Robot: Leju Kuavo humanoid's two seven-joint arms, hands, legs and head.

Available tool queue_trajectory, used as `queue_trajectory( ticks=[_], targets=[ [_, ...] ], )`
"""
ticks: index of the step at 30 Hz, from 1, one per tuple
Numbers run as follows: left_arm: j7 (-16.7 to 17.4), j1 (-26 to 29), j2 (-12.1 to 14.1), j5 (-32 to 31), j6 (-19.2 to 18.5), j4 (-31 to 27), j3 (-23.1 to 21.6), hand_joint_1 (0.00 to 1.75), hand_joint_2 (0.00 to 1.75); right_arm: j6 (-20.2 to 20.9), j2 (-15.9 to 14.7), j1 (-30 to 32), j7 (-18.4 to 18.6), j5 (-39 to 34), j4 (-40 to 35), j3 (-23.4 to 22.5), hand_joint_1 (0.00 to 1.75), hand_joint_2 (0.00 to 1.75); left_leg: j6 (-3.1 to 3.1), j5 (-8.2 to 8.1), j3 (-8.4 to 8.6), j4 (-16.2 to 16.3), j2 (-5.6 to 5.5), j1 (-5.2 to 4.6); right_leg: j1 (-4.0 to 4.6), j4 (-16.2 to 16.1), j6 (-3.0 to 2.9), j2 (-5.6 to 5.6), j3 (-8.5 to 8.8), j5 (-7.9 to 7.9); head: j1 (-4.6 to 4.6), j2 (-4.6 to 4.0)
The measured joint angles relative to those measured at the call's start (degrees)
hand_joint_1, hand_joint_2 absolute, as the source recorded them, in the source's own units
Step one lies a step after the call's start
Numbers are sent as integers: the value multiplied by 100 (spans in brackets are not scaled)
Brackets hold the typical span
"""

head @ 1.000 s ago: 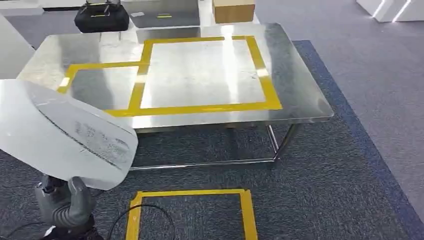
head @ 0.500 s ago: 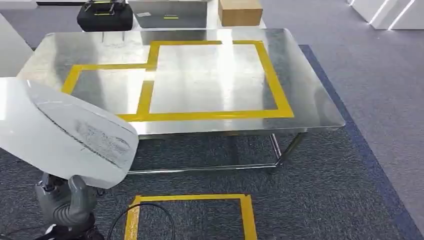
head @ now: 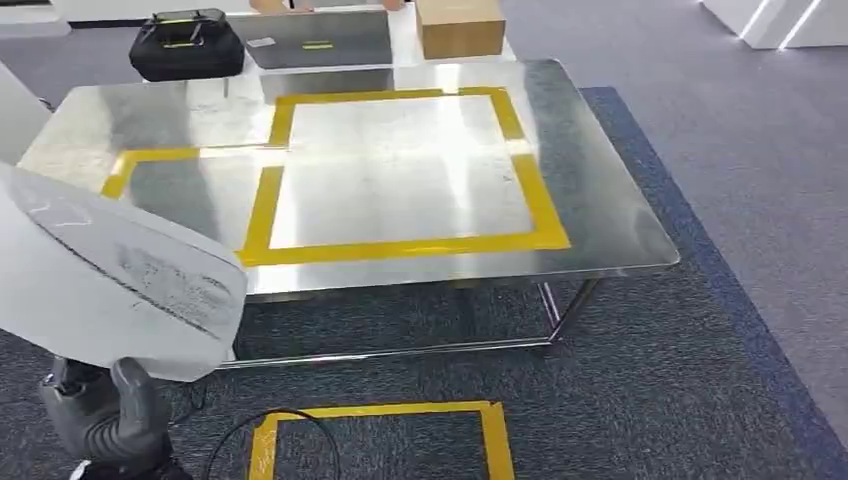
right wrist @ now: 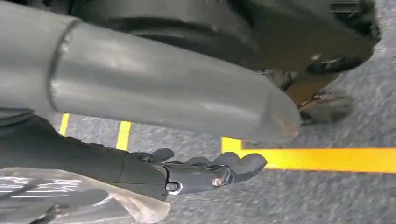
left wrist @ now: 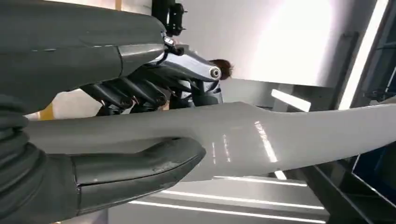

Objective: Take the parts from the cabinet and place them on the table.

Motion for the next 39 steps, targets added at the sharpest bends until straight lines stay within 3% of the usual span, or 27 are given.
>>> queue_trajectory(
  ticks=[1, 2, 3, 5, 7, 9, 11, 12, 15, 16, 17, 18, 20, 22, 25, 27, 28, 30, 31, 32, 33, 35, 36, 37, 39],
  targets=[
    [0, 11, 7, 0, 0, 0, 9, 175, 175, 0, 0, 0, 0, 0, 2, 0, 0, 0, 3, 47, -170, 181, 0, 0, 1, 0, 3, 6, 41, -31, 4, 0],
    [0, 21, 13, 0, 0, 0, 11, 175, 175, 0, 0, 1, 2, 0, 2, 0, 0, 0, 12, 247, -186, 83, 0, 0, 1, 0, 10, 15, 95, -67, 2, 0],
    [0, 22, 15, 0, 0, 0, 15, 175, 175, 0, 0, 9, 4, -2, 2, 0, 0, 0, 31, 569, -96, -261, 0, -1, 2, 0, 17, 19, 159, -106, 0, 0],
    [0, 24, 22, 0, 0, -4, 26, 175, 175, 0, 2, 13, 4, 0, 2, 0, 0, 0, 108, 1244, 249, -1296, 0, -13, 5, -2, 44, 24, 276, -188, 0, 0],
    [9, 23, 22, -2, 2, -22, 33, 175, 175, 4, 9, 2, 11, -2, 11, 0, 0, 0, 158, 1090, 356, -1544, -1, -54, 26, 5, 137, 43, 233, -253, -16, 0],
    [20, 34, 24, -2, 4, -37, 42, 175, 175, 15, 11, -6, 33, -2, 9, 0, 0, 0, 200, 1063, 340, -1519, -12, -72, 13, -49, 200, 14, 231, -263, 17, 0],
    [24, 49, 20, -4, 7, -63, 48, 175, 175, 28, 11, -12, 46, -2, 4, -2, 0, 0, 252, 1087, 448, -1626, -19, -3, 11, -31, 264, 12, 285, -312, 24, 0],
    [24, 43, 18, -4, 9, -68, 50, 175, 175, 28, 11, -15, 46, 2, 4, -2, 0, 0, 289, 1066, 479, -1646, -17, -3, 24, 147, 280, 7, 203, -406, 41, 0],
    [26, 66, 15, -11, 9, -70, 53, 175, 175, 26, 11, -12, 46, 15, 4, -2, 0, 0, 343, 986, 536, -1645, 2, -6, 16, 1461, 322, 9, -603, -907, 67, 0],
    [26, 87, 20, -13, 9, -70, 57, 175, 175, 24, 11, -1, 48, 17, 4, -2, 0, 0, 344, 951, 576, -1644, -3, -6, 16, 1741, 330, 8, -834, -904, 67, 0],
    [26, 122, 22, -52, 13, -79, 63, 175, 175, 9, 11, 19, 50, 33, 4, -2, 0, 0, 342, 911, 628, -1644, -11, -4, 16, 1692, 333, 8, -897, -739, 67, 0],
    [26, 169, 31, -118, 24, -101, 74, 175, 175, -11, 11, 34, 50, 55, 4, 0, 0, 0, 336, 876, 703, -1644, -16, -2, 15, 1401, 334, 7, -817, -444, 74, 0],
    [69, 216, 57, -568, 240, -131, 90, 175, 175, -35, 15, 41, 44, 100, 4, 0, 0, 0, 294, 762, 865, -1643, -20, 3, 12, 419, 304, 2, -458, 210, 74, 0],
    [261, 217, 153, -1743, 808, -146, 116, 175, 175, -46, 50, 46, 35, 142, 6, 0, 0, 0, 209, 661, 897, -1624, -25, -34, 42, 99, 243, 11, -236, 154, 65, 0],
    [777, 146, 385, -3523, 1636, -138, 201, 175, 175, -50, 61, 48, 52, 234, 6, 0, 0, 0, 136, 663, 940, -1708, -19, -27, 60, 121, 122, 19, -246, 118, 54, 0],
    [972, 19, 551, -4047, 1921, -122, 269, 175, 175, -37, 72, 57, 72, 280, 4, 0, 0, 0, 65, 555, 933, -1586, -13, -15, 13, 43, 55, 8, -172, 122, 35, 0],
    [1016, -37, 618, -4107, 1969, -116, 302, 175, 175, -35, 77, 52, 79, 291, 4, 0, 0, 0, 38, 387, 772, -1258, -10, -13, 13, 39, 19, 3, -156, 105, 23, 0],
    [1060, -69, 724, -4148, 1989, -83, 361, 175, 175, -33, 77, 54, 81, 295, 4, 0, 0, 0, -3, -4, 245, -286, -10, -1, 22, 39, -23, 5, -132, 71, 28, 0],
    [1062, -70, 759, -4172, 2000, -63, 372, 175, 175, -33, 76, 53, 81, 295, 6, 0, 0, 0, -8, -68, 16, 64, -10, 0, 27, 40, -33, 9, -118, 55, 22, 0],
    [1062, -72, 783, -4177, 2006, -48, 376, 175, 175, -31, 77, 54, 83, 295, 4, 0, 0, 0, -3, 26, -72, 118, -10, 0, 28, 40, -31, 18, -92, 37, 24, 0],
    [1064, -74, 805, -4179, 2006, -35, 380, 175, 175, -31, 77, 54, 83, 295, 6, 0, 0, 0, 10, 253, -41, -64, -10, -1, 30, 40, -26, 26, -56, 14, 26, 0],
    [1130, -83, 848, -4311, 2046, -26, 383, 175, 175, -26, 81, 57, 94, 302, 4, 0, 0, 0, 65, 927, 285, -997, -10, -4, 32, 39, -6, 39, 47, -36, 26, 0],
    [1288, -98, 877, -4593, 2127, -20, 387, 175, 175, -17, 87, 57, 96, 319, 6, 0, 0, 0, 104, 1100, 426, -1419, -10, -16, 31, 32, 13, 40, 53, -61, 24, 0],
    [1580, -132, 910, -5079, 2241, 2, 387, 175, 175, -4, 96, 52, 98, 330, 6, 0, 0, 0, 123, 1023, 467, -1499, -8, -50, 71, 55, 54, 44, 75, -87, 28, 0],
    [2269, -274, 1063, -6257, 2440, 65, 387, 175, 175, 35, 98, 39, 100, 341, 6, 0, 0, 0, 160, 999, 462, -1561, -21, -63, 47, 25, 113, 32, 24, -57, 44, 0]
  ],
)
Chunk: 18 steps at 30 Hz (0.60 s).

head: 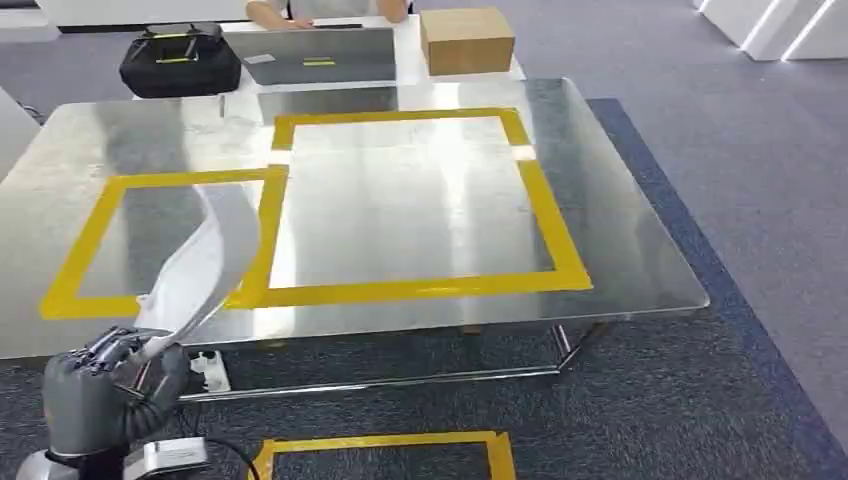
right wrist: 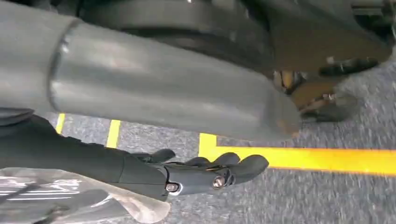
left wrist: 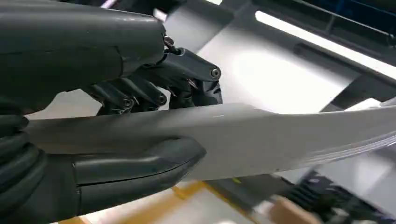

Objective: Take the parts from the cabinet and place them on the table.

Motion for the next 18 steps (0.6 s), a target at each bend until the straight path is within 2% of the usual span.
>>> queue_trajectory(
  ticks=[1, 2, 3, 4, 6, 7, 8, 9, 10, 11, 12, 13, 15, 17, 18],
  targets=[
    [402, -101, 113, -644, -41, 72, 11, 175, 175, 11, 2, 4, 2, 4, 0, 0, 0, 0, 21, 12, -3, -6, -10, -7, -7, -23, 26, -14, 9, 17, 0, 0],
    [762, -279, 230, -1230, -132, 195, 15, 175, 175, 20, 2, -7, 29, 20, -2, 0, 0, 0, 70, 48, 15, -80, -22, 25, 9, -34, 64, -25, 30, 10, -3, 0],
    [1070, -506, 345, -1775, -257, 377, 4, 175, 175, 37, 2, -14, 55, 48, -4, 0, 0, 0, 88, 89, 49, -132, -9, 56, -2, 45, 89, -3, -39, -52, 12, 0],
    [1241, -778, 444, -2023, -380, 585, -2, 175, 175, 61, 0, -17, 46, 72, -4, 0, 0, 0, 116, 100, 46, -144, -11, 67, -2, 294, 102, -7, -174, -208, 35, 0],
    [1446, -1321, 618, -2147, -653, 1031, -39, 175, 175, 118, -11, -38, 48, 98, -4, 0, 0, 0, 126, 107, 23, -140, -10, 68, -16, 1168, 131, -10, -637, -568, 41, 0],
    [1537, -1641, 688, -2233, -805, 1263, -68, 175, 175, 160, -22, -44, 50, 118, -4, 0, 0, 0, 126, 107, 18, -137, -8, 68, -15, 1595, 144, -8, -878, -688, 39, 0],
    [1617, -1990, 787, -2320, -967, 1595, -123, 175, 175, 197, -33, -47, 68, 144, -4, 0, 0, 0, 126, 107, 19, -136, -9, 68, -15, 1762, 152, -11, -1009, -644, 52, 0],
    [1669, -2269, 852, -2383, -1112, 1889, -181, 175, 175, 221, -42, -54, 81, 166, -4, 0, 0, 0, 125, 107, 29, -136, -9, 69, -16, 1636, 154, -12, -977, -471, 54, 0],
    [1696, -2503, 891, -2420, -1248, 2108, -229, 175, 175, 236, -48, -66, 83, 190, -4, 0, 0, 0, 121, 104, 37, -133, -8, 69, -16, 1308, 147, -13, -850, -233, 57, 0],
    [1742, -2784, 924, -2490, -1383, 2366, -290, 175, 175, 251, -52, -80, 83, 212, -7, 0, 0, 0, 105, 94, 51, -131, -8, 71, -18, 740, 130, -21, -597, 84, 52, 0],
    [1772, -3034, 955, -2526, -1474, 2593, -360, 175, 175, 262, -57, -88, 81, 231, -9, 0, 0, 0, 84, 80, 56, -120, -7, 71, -19, 206, 119, -36, -356, 319, 56, 0],
    [1807, -3263, 972, -2558, -1607, 2812, -409, 175, 175, 295, -57, -97, 81, 262, -9, 0, 0, 0, 47, 66, 34, -103, -4, 32, -2, 44, 100, -44, -268, 221, 54, 0],
    [1901, -3895, 1009, -2611, -2058, 3538, -588, 175, 175, 365, -61, -116, 61, 299, -9, 0, 0, 0, -20, 93, -15, -94, -9, 27, 6, -11, 37, -37, -251, 238, 45, 0],
    [1949, -4295, 1036, -2602, -2219, 4182, -715, 175, 175, 415, -63, -143, 42, 306, -9, 0, 0, 0, -72, 100, 0, -130, 10, 40, 14, -29, -43, -9, -254, 264, 45, 0],
    [1956, -4400, 1060, -2587, -2223, 4355, -732, 175, 175, 431, -63, -145, 37, 314, -15, 0, 0, 0, -110, 37, -12, -81, 18, 48, -28, -64, -80, 1, -236, 283, 43, 0]
  ],
)
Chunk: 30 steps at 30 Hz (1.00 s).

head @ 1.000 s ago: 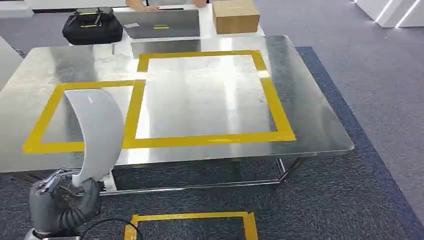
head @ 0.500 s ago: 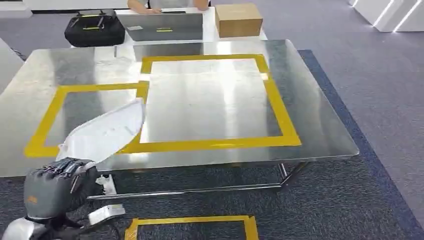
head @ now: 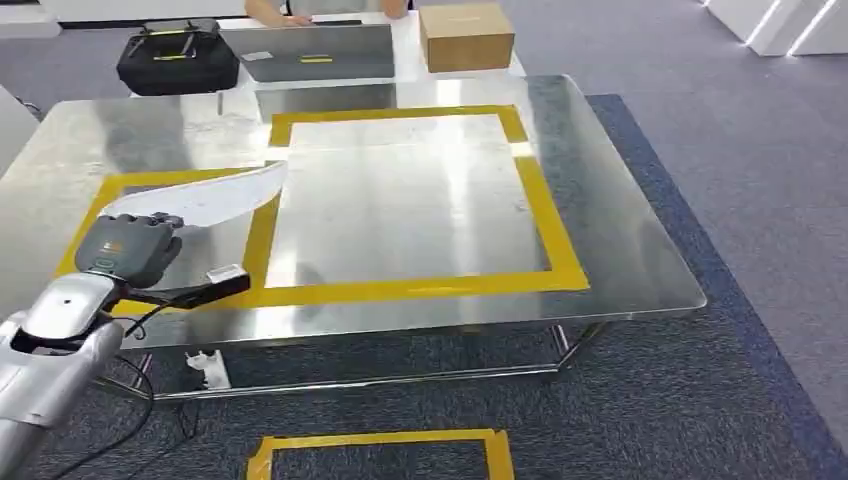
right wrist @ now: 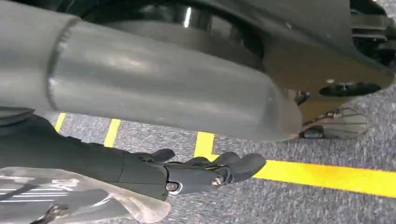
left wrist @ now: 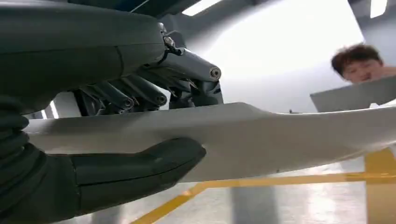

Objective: Take the parts from the cabinet and place them on the table.

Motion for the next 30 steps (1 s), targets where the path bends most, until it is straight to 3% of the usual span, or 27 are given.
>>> queue_trajectory(
  ticks=[1, 4, 5, 6, 7, 9, 10, 11, 14, 16, 17, 18, 19, 20, 21, 22, 23, 24, 25, 26, 29, 30],
  targets=[
    [0, -143, 2, 28, 0, 201, -29, 175, 175, 0, -2, 3, -6, 7, 0, 0, 0, 0, -27, -95, -69, 169, -2, 7, 0, -1, -5, 15, 10, -3, -31, 0],
    [-2, -592, -13, 66, 2, 940, -114, 175, 175, 26, -7, -24, -7, 20, 0, 0, 0, 0, -76, -639, -753, 1490, -3, 28, 14, 1, -59, 12, 14, -30, -48, 0],
    [-2, -619, -9, 75, 4, 1081, -125, 175, 175, 26, -9, -23, -7, 22, 0, 0, 0, 0, -81, -647, -902, 1739, -3, 28, 14, 2, -68, 20, 29, -39, -55, 0],
    [-2, -645, -11, 77, 7, 1171, -147, 175, 175, 28, -9, -23, -7, 22, 0, 0, 0, 0, -75, -520, -910, 1696, -3, 32, 14, 2, -69, 32, 57, -56, -52, 0],
    [-17, -670, -15, 81, 7, 1273, -166, 175, 175, 35, -9, -17, -7, 24, 0, 0, 0, 0, -59, -287, -829, 1437, -2, 33, 14, 3, -65, 39, 79, -72, -55, 0],
    [-18, -752, -22, 90, 4, 1405, -195, 175, 175, 46, -9, -21, -7, 29, 0, 0, 0, 0, -7, 317, -446, 445, -2, 28, 15, 5, -39, 43, 139, -109, -53, 0],
    [-17, -805, -28, 90, 4, 1488, -206, 175, 175, 50, -9, -20, -9, 31, 0, 0, 0, 0, 19, 332, -316, 195, -5, 12, 20, 2, -15, 43, 118, -124, -44, 0],
    [-7, -872, -39, 79, -9, 1556, -221, 175, 175, 55, -9, -32, -11, 37, 0, 0, 0, 0, 31, 317, -293, 57, -9, -16, 52, 30, 11, 50, 93, -131, -55, 0],
    [33, -987, -101, -19, -90, 1774, -274, 175, 175, 70, -11, -37, -26, 68, 0, 0, 0, 0, 96, 263, -312, 36, -20, -32, 34, -9, 104, 33, 85, -125, -53, 0],
    [85, -1079, -166, -19, -144, 1879, -311, 175, 175, 83, -24, -41, -42, 79, -2, 0, 0, 0, 157, 290, -249, -37, -18, 27, 39, 160, 176, 24, -31, -272, -35, 0],
    [107, -1163, -199, -19, -149, 1978, -319, 175, 175, 88, -24, -52, -42, 81, -2, 0, 0, 0, 189, 288, -251, -35, -15, 27, 37, 501, 193, 22, -195, -452, -17, 0],
    [120, -1237, -242, -22, -142, 2127, -330, 0, 175, 87, -26, -57, -39, 79, -2, 0, 0, 0, 202, 285, -251, -34, -15, 24, 25, 957, 205, 23, -420, -644, -20, 0],
    [120, -1269, -275, -22, -94, 2220, -335, 0, 175, 87, -28, -55, -39, 79, -2, 0, 0, 0, 212, 278, -249, -32, -15, 19, 22, 1416, 217, 23, -669, -802, -24, 0],
    [120, -1267, -291, -19, -3, 2272, -339, 0, 175, 90, -28, -51, -39, 81, -2, 0, 0, 0, 219, 272, -247, -27, -13, 14, 22, 1765, 225, 22, -887, -863, -22, 0],
    [120, -1268, -310, -17, 78, 2325, -343, 0, 175, 90, -31, -38, -39, 81, -2, 0, 0, 0, 223, 263, -242, -26, -13, 14, 22, 1788, 227, 21, -948, -766, -24, 0],
    [120, -1268, -336, -15, 116, 2362, -346, 0, 175, 90, -35, -32, -39, 83, -2, 0, 0, 0, 224, 256, -230, -26, -18, 14, 22, 1564, 221, 21, -875, -556, -17, 0],
    [120, -1270, -352, -13, 125, 2391, -346, 0, 175, 90, -39, -35, -39, 83, -2, 0, 0, 0, 218, 241, -213, -22, -25, 15, 22, 1143, 204, 20, -699, -279, -20, 0],
    [120, -1277, -371, -13, 131, 2417, -346, 0, 0, 88, -44, -44, -42, 85, -2, 0, 0, 0, 206, 218, -189, -16, -31, 15, 22, 596, 184, 20, -455, 9, -18, 0],
    [122, -1287, -385, -13, 151, 2441, -346, 0, 0, 88, -52, -49, -42, 85, -2, 0, 0, 0, 180, 197, -183, -10, -31, 14, 23, 175, 151, 19, -282, 127, -20, 0],
    [142, -1296, -385, -11, 229, 2460, -343, 0, 0, 88, -52, -49, -42, 88, -2, 0, 0, 0, 148, 178, -210, 29, -39, -39, 30, 39, 139, 20, -124, 55, -22, 0],
    [184, -1280, -382, 7, 511, 2476, -321, 0, 0, 87, -52, -47, -50, 112, -2, 0, 0, 0, 78, 200, -194, -12, -37, -21, 47, 41, 74, 36, -138, 31, -28, 0],
    [142, -1277, -398, 57, 602, 2471, -315, 0, 0, 83, -50, -44, -48, 132, -2, 0, 0, 0, 49, 176, -178, -7, -42, -26, 11, 4, 35, 28, -101, 48, -31, 0]
  ],
)
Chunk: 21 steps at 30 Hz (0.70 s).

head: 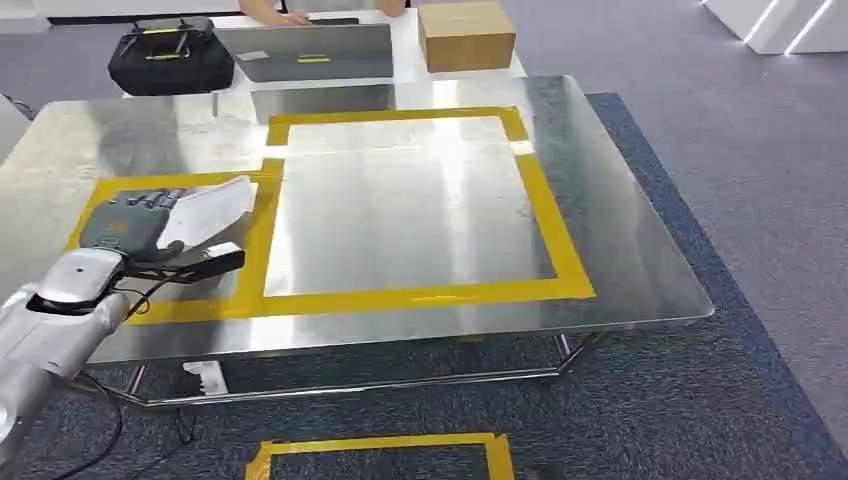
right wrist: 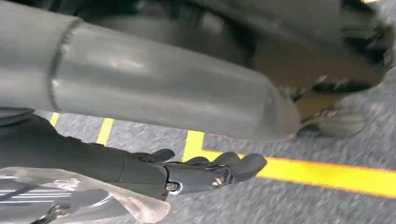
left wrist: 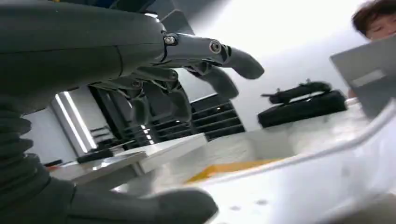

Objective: Take the parts from the cabinet and place them on the table.

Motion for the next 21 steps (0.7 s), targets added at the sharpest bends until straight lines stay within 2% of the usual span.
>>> queue_trajectory(
  ticks=[1, 2, 4, 5, 6, 7, 8, 10, 11, 12, 14, 15, 16, 17, 18, 20, 21],
  targets=[
    [-92, 31, -2, 83, 129, -35, 39, 0, 0, -4, -2, 6, -2, 20, -2, 0, 0, 0, -33, -88, -31, 96, 10, 14, -18, -22, -28, -1, 34, 3, -4, 0],
    [-168, 52, 0, 164, 249, -85, 94, 0, 0, -4, 0, 4, -2, 28, -2, -2, 0, 0, -62, -261, -149, 382, 16, 21, -18, -24, -62, -3, 50, -9, -46, 0],
    [-378, 161, -9, 376, 413, -212, 179, 0, 0, -4, 0, 6, -2, 37, 0, -2, 0, 0, -107, -670, -578, 1316, 17, 37, -15, -22, -89, -1, 77, -24, -39, 0],
    [-491, 267, -15, 491, 452, -362, 212, 0, 0, -4, 0, 10, -2, 43, 0, -2, 0, 0, -119, -778, -753, 1663, 17, 38, -15, -18, -93, -1, 81, -25, -46, 0],
    [-560, 370, -22, 590, 472, -494, 240, 0, 0, -7, 0, 18, -2, 48, 0, -2, 0, 0, -126, -765, -814, 1765, 17, 44, -15, -8, -89, -1, 87, -17, -42, 0],
    [-651, 476, -33, 724, 472, -665, 267, 0, 0, -9, 0, 21, -2, 50, 0, -7, 0, 0, -119, -614, -743, 1595, 18, 52, -15, 1, -89, -1, 88, -19, -44, 0],
    [-702, 569, -39, 851, 472, -856, 286, 0, 0, -11, 0, 20, -2, 52, 0, -11, 0, 0, -106, -398, -581, 1249, 19, 54, -15, 10, -86, 2, 87, -21, -42, 0],
    [-806, 695, -46, 1106, 461, -1282, 341, 0, 0, -20, 0, 17, -2, 52, 0, -35, 0, 0, -68, 75, -88, 246, 20, 54, -15, 31, -66, 2, 89, -34, -44, 0],
    [-857, 751, -48, 1240, 459, -1456, 372, 0, 0, -24, 0, 18, -2, 50, 0, -44, 0, 0, -55, -34, 14, 84, 19, 32, 7, 34, -38, 4, 69, -33, -37, 0],
    [-968, 849, -52, 1467, 480, -1668, 407, 0, 0, -35, 0, 15, -9, 48, 0, -57, 0, 0, -32, 20, -11, 41, 6, 13, 15, 49, -9, 15, 47, -26, -37, 0],
    [-1209, 1229, -61, 2018, 627, -2263, 512, 0, 0, -63, 18, 35, -22, 13, 0, -98, 0, 0, 3, 24, -17, 54, 10, -14, -6, 22, 48, 23, 55, 5, -37, 0],
    [-1369, 1433, -80, 2287, 762, -2606, 562, 0, 0, -94, 24, 50, -35, 4, 0, -118, 0, 0, 44, 50, -18, 40, 17, -14, -7, 5, 88, 26, 56, 19, -35, 0],
    [-1485, 1646, -109, 2499, 895, -2940, 599, 0, 0, -114, 26, 71, -41, -7, 0, -146, 0, 0, 119, 101, 3, -32, 37, 35, -15, 33, 118, 25, 41, -41, -39, 0],
    [-1622, 1892, -138, 2735, 1051, -3315, 651, 0, 0, -131, 31, 85, -55, -31, 0, -173, 0, 0, 163, 126, -8, -46, 48, 31, -10, 182, 141, 4, -38, -268, -20, 0],
    [-1772, 2167, -164, 2965, 1210, -3698, 699, 0, 0, -149, 48, 93, -63, -48, 0, -201, 0, 0, 196, 149, -34, -45, 54, 33, -10, 535, 155, -4, -146, -566, 6, 0],
    [-1936, 2715, -212, 3187, 1407, -4344, 763, 0, 0, -168, 55, 101, -81, -70, 0, -256, 0, 0, 216, 188, -102, -41, 84, 23, -13, 1441, 187, -8, -421, -1075, 9, 0],
    [-1947, 2916, -227, 3224, 1425, -4558, 789, 0, 0, -179, 57, 108, -90, -70, 0, -275, 0, 0, 218, 218, -143, -38, 88, 18, -11, 1720, 194, -10, -475, -1189, 11, 0]
  ],
)
